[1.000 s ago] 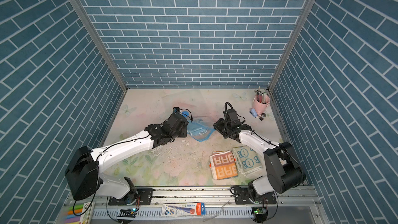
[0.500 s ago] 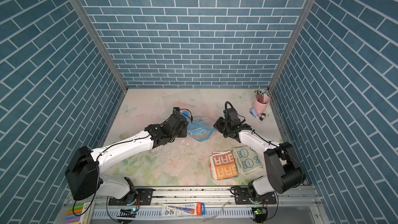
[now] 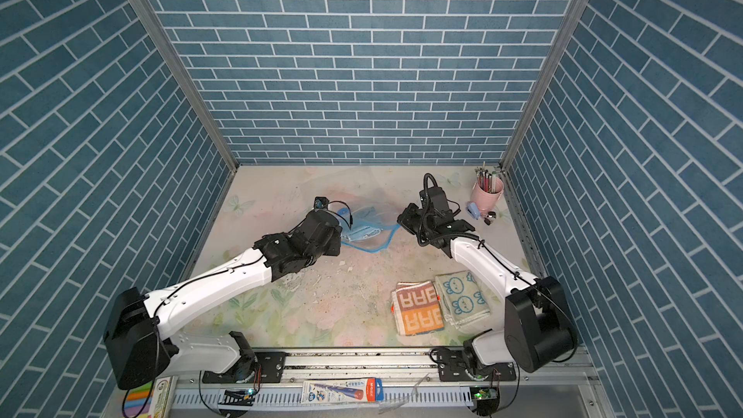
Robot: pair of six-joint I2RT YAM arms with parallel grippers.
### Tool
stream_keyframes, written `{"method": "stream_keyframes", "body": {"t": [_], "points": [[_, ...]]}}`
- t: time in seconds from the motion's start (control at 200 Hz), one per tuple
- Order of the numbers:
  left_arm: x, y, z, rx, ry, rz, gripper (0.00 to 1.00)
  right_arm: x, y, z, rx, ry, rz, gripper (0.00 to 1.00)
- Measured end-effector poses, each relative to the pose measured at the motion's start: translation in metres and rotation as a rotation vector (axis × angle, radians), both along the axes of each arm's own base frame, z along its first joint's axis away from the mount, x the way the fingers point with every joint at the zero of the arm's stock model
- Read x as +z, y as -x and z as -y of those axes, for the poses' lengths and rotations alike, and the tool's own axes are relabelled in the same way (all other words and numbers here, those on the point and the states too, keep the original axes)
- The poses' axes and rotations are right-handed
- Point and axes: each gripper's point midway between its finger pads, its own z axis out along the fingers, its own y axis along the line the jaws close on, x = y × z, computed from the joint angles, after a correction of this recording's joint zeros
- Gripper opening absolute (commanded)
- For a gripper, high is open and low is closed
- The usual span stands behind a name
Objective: Place the folded towel into the vacuum bag
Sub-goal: Adjust the vacuum bag at the center of the board.
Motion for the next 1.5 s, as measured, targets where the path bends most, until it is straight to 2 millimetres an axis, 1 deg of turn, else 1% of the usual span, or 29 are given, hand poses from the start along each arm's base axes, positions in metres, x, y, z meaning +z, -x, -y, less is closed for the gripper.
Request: {"method": "stream_keyframes", "body": {"t": [0.1, 0.22, 0.325, 0.495, 0.59, 0.735, 0.94, 1.045, 1.17, 1.32, 1.495], "points": [[-0.001, 0.003, -0.003, -0.013, -0.022, -0.005, 0.00, 0.014, -0.004, 0.000, 0.006, 0.000, 0.027, 0.00], [-0.001, 0.008, -0.008, -0.023, -0.049, -0.018, 0.00, 0.020, -0.005, 0.001, 0.008, 0.003, 0.030, 0.00], [0.006, 0.012, -0.013, -0.029, -0.045, -0.010, 0.00, 0.021, -0.006, 0.000, 0.017, -0.004, 0.020, 0.00], [0.021, 0.018, -0.018, -0.034, -0.021, 0.015, 0.00, 0.029, -0.009, -0.009, 0.052, -0.029, 0.020, 0.00], [0.023, 0.020, -0.021, -0.035, -0.024, 0.015, 0.00, 0.039, -0.012, -0.014, 0.077, -0.039, 0.038, 0.00], [0.024, 0.021, -0.025, -0.025, -0.035, 0.020, 0.00, 0.059, -0.019, -0.024, 0.120, -0.063, 0.069, 0.00], [0.037, 0.021, -0.034, 0.003, -0.040, 0.062, 0.00, 0.083, -0.023, -0.038, 0.193, -0.092, 0.097, 0.00], [0.046, 0.019, -0.038, 0.012, -0.046, 0.085, 0.00, 0.093, -0.025, -0.045, 0.227, -0.104, 0.109, 0.00], [0.062, 0.015, -0.042, 0.025, -0.055, 0.122, 0.00, 0.105, -0.027, -0.049, 0.253, -0.111, 0.128, 0.00], [0.083, 0.010, -0.045, 0.032, -0.076, 0.174, 0.00, 0.116, -0.028, -0.052, 0.271, -0.117, 0.141, 0.00], [0.113, 0.004, -0.048, 0.034, -0.095, 0.244, 0.00, 0.128, -0.031, -0.057, 0.289, -0.132, 0.158, 0.00]]}}
